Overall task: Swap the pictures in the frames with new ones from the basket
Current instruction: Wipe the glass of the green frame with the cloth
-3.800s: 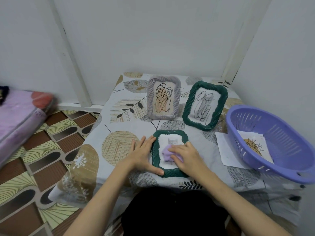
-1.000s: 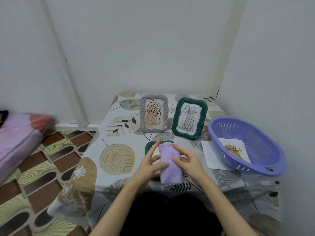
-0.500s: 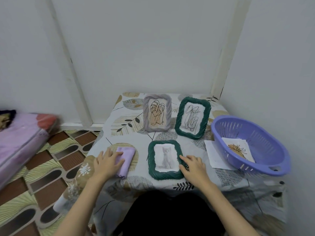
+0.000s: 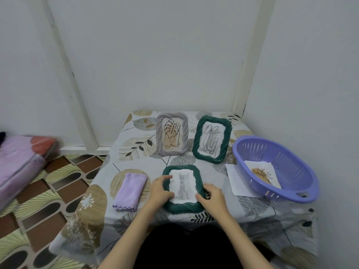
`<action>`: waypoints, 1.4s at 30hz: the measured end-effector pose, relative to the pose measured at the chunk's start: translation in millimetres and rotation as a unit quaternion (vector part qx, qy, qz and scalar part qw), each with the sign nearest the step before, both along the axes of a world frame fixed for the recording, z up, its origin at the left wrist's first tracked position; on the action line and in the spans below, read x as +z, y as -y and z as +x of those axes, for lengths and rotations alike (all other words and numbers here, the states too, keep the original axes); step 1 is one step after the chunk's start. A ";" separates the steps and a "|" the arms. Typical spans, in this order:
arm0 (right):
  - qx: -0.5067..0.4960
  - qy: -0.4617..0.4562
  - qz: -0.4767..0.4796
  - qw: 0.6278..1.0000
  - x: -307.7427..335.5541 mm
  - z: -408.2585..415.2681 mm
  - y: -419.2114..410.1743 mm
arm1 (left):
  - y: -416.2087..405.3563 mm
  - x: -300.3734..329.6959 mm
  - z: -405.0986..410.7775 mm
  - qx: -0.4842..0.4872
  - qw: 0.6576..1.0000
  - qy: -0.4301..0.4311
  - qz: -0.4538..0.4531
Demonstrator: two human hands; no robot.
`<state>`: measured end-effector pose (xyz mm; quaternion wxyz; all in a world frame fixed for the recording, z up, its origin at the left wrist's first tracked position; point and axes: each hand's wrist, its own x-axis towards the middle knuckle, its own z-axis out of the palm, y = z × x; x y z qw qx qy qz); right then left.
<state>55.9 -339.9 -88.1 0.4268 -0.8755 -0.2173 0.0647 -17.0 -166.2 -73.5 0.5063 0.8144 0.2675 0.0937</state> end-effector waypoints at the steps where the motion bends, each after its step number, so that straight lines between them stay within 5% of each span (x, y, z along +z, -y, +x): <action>1: -0.008 -0.025 0.036 0.999 0.3 -2.7 1.7 | 0.3 2.9 -3.0 0.023 0.997 0.046 -0.052; 5: -0.030 -0.089 0.179 0.979 8.2 -9.3 3.4 | 2.5 21.4 -15.2 0.024 0.965 0.147 -0.214; 9: 0.019 -0.085 0.259 0.962 40.3 -15.1 8.7 | -3.8 39.5 -21.3 -0.006 0.940 0.192 -0.283; 24: 0.226 -0.052 0.331 0.915 122.9 -9.4 -38.5 | -41.9 91.3 -48.9 -0.070 0.922 0.271 -0.266; 42: 0.307 -0.112 0.305 0.895 123.0 69.6 -213.1 | -165.6 66.3 -23.7 0.024 0.947 0.272 -0.170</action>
